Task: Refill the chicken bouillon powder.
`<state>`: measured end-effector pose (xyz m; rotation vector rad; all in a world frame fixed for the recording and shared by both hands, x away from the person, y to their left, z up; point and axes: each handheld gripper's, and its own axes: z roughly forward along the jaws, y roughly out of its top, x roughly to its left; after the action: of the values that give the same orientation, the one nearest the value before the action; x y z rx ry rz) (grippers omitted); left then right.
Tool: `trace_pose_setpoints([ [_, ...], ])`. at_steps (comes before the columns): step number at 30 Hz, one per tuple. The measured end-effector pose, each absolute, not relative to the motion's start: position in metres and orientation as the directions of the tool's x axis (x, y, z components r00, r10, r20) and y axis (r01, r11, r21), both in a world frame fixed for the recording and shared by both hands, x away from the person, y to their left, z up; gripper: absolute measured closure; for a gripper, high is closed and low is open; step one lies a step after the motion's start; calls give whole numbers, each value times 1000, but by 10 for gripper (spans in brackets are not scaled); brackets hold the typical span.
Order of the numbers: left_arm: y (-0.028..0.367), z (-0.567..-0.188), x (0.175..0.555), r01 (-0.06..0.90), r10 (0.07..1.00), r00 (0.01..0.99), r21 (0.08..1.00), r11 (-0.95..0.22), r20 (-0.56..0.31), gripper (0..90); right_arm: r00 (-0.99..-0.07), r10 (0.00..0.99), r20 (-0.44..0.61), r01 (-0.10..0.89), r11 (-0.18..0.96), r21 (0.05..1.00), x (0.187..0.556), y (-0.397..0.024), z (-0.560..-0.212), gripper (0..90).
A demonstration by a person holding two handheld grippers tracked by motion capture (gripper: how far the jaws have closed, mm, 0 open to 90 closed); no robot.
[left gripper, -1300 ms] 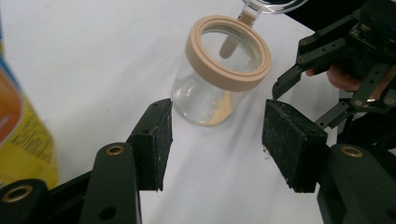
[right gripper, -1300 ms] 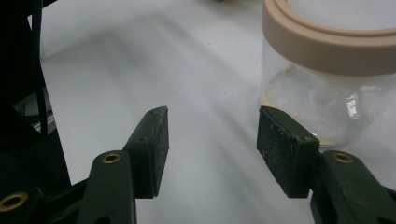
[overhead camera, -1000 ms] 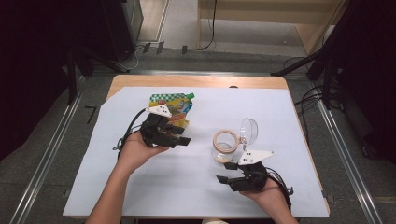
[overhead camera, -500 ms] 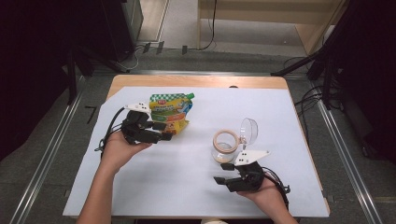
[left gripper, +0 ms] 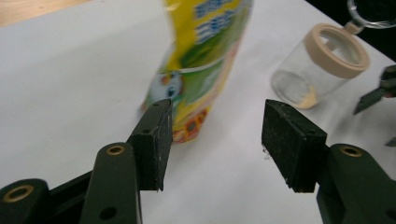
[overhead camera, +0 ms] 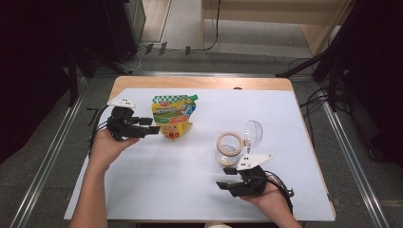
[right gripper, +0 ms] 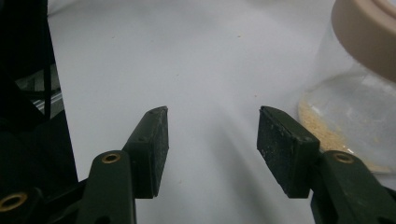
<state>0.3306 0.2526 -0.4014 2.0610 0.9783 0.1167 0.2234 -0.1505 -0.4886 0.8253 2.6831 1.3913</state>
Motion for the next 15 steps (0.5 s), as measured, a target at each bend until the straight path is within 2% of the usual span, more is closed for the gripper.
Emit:
trace_pose_setpoints([
  [6, 250, -403, 345, 600, 680, 689, 724, -341, -252, 435, -864, 452, 223, 444, 473, 761, 222, -149, -490, 450],
  [15, 227, -406, 362, 584, 663, 708, 729, -357, -243, 491, -887, 411, 208, 406, 482, 776, 218, -134, -492, 450],
])
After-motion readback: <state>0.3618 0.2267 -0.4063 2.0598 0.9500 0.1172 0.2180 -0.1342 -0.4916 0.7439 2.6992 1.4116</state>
